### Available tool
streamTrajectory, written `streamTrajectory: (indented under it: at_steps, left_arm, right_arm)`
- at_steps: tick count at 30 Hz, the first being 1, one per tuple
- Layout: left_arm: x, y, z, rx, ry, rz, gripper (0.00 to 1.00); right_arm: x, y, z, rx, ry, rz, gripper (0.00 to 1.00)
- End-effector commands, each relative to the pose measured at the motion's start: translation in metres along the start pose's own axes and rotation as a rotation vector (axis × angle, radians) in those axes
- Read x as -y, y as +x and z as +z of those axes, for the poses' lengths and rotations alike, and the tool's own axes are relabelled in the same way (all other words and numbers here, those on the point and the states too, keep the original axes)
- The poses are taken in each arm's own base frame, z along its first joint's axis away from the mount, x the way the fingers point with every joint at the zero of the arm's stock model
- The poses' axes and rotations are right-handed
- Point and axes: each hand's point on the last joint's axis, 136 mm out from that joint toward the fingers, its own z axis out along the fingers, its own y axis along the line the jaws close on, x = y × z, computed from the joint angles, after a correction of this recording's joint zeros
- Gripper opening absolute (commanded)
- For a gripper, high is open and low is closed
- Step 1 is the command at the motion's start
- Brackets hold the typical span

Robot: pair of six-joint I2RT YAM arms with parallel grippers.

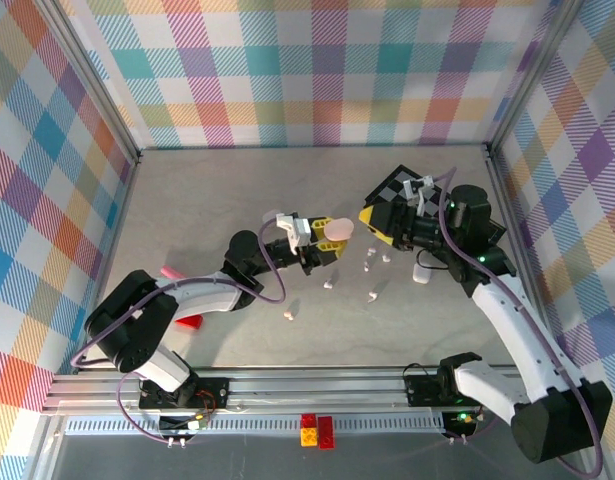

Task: Insert the wireless bluetooth earbuds into the charging case

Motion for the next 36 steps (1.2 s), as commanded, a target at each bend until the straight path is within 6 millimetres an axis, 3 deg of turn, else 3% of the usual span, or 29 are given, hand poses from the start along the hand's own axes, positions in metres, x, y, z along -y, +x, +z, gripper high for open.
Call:
streamTrajectory:
  at_steps: [1, 7, 13, 23, 36]
  left_arm:
    - [0.010, -0.001, -0.012, -0.032, 0.058, 0.017, 0.37]
    - [0.012, 0.007, -0.023, -0.058, 0.039, -0.015, 0.37]
    - [0.018, 0.010, -0.030, -0.081, 0.039, -0.017, 0.37]
    - [0.024, 0.007, -0.030, -0.079, 0.074, -0.013, 0.37]
    - [0.026, 0.010, -0.031, -0.079, 0.083, -0.012, 0.37]
  right_arm:
    - [0.018, 0.009, -0.012, 0.000, 0.145, -0.240, 0.89]
    - [0.021, 0.016, -0.010, -0.025, 0.238, -0.584, 0.94]
    - [0.008, 0.034, 0.015, -0.086, 0.224, -0.860, 0.95]
    - [0.008, 0.031, 0.042, -0.103, 0.236, -0.894, 0.96]
    - [-0.001, 0.011, 0.039, 0.005, 0.267, -0.853, 0.95]
